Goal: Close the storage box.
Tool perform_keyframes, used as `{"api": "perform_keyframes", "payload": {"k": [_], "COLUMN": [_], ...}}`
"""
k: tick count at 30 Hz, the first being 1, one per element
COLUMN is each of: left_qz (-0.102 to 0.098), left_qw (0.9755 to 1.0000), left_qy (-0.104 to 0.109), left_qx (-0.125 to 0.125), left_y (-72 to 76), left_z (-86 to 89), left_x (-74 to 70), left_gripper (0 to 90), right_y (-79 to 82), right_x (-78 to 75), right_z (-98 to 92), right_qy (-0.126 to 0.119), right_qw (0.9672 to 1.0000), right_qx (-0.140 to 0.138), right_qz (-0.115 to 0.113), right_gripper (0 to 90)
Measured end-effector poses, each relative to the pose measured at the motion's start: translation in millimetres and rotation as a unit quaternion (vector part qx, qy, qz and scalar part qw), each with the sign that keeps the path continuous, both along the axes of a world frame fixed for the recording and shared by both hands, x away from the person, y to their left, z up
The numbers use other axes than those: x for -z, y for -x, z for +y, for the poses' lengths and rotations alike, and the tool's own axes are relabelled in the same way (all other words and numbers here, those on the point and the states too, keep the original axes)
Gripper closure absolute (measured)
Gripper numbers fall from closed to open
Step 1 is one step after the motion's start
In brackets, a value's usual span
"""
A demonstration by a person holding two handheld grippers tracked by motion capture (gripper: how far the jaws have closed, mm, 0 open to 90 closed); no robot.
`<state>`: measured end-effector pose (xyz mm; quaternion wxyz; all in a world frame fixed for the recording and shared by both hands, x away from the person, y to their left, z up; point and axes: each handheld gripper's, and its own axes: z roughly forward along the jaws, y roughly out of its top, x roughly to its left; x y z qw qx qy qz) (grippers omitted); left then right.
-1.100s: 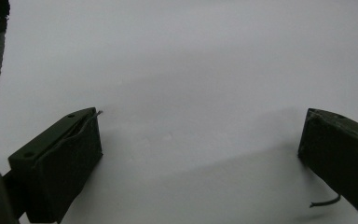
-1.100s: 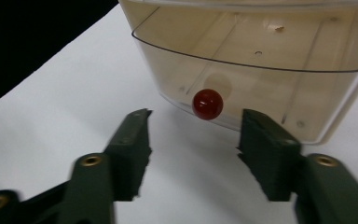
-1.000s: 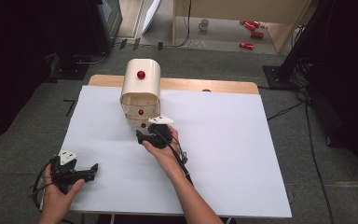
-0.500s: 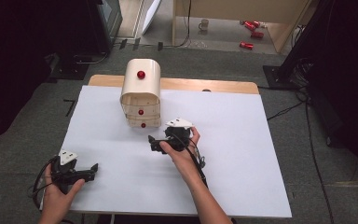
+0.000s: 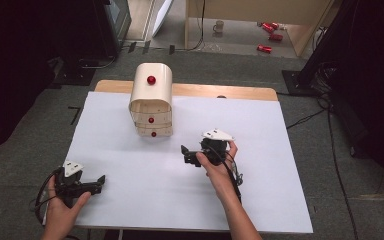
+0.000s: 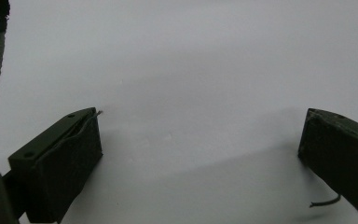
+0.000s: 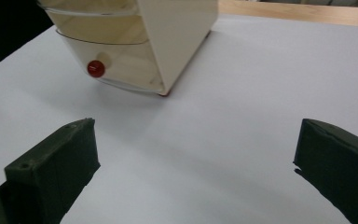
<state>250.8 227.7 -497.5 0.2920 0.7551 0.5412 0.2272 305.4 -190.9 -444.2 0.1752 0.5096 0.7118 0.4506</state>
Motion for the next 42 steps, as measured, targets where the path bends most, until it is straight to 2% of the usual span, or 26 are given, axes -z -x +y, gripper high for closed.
{"api": "perform_keyframes", "payload": {"k": [8, 9, 11, 12, 13, 17, 24, 36, 42], "left_qz": [0.0, 0.0, 0.0, 0.0, 0.0, 0.0, 0.0, 0.0, 0.0], "left_qw": [1.0, 1.0, 1.0, 1.0, 1.0, 1.0, 1.0, 1.0, 1.0], "left_qy": [0.0, 0.0, 0.0, 0.0, 0.0, 0.0, 0.0, -0.001, -0.001], "left_qx": [0.0, 0.0, 0.0, 0.0, 0.0, 0.0, 0.0, 0.001, 0.0], "left_y": [0.0, 0.0, 0.0, 0.0, 0.0, 0.0, 0.0, -0.1, -0.2], "left_z": [0.0, 0.0, 0.0, 0.0, 0.0, 0.0, 0.0, 0.1, 0.0], "left_x": [0.0, 0.0, -0.1, 0.0, 0.0, 0.0, -0.1, -0.1, -0.1], "left_gripper": [0.0, 0.0, 0.0, 0.0, 0.0, 0.0, 0.0, 0.0, 0.0], "right_y": [9.3, 12.4, 13.2, 16.2, 16.2, 23.3, 33.3, 59.9, 74.1], "right_x": [3.1, 3.8, 3.9, 4.4, 4.4, 6.3, 13.9, 32.9, 38.2], "right_z": [-33.2, -42.5, -44.5, -53.7, -53.7, -73.2, -93.8, -139.3, -164.7], "right_qy": [0.007, 0.009, 0.008, 0.01, 0.01, 0.01, 0.014, 0.019, 0.025], "right_qw": [0.9997, 0.9995, 0.9994, 0.9991, 0.9991, 0.9983, 0.997, 0.9928, 0.9893], "right_qx": [0.024, 0.031, 0.033, 0.04, 0.04, 0.056, 0.074, 0.113, 0.139], "right_qz": [0.004, 0.006, 0.006, 0.005, 0.005, 0.007, 0.015, 0.032, 0.036], "right_gripper": [0.0, 0.0, 0.0, 0.0, 0.0, 0.0, 0.0, 0.0, 0.0]}}
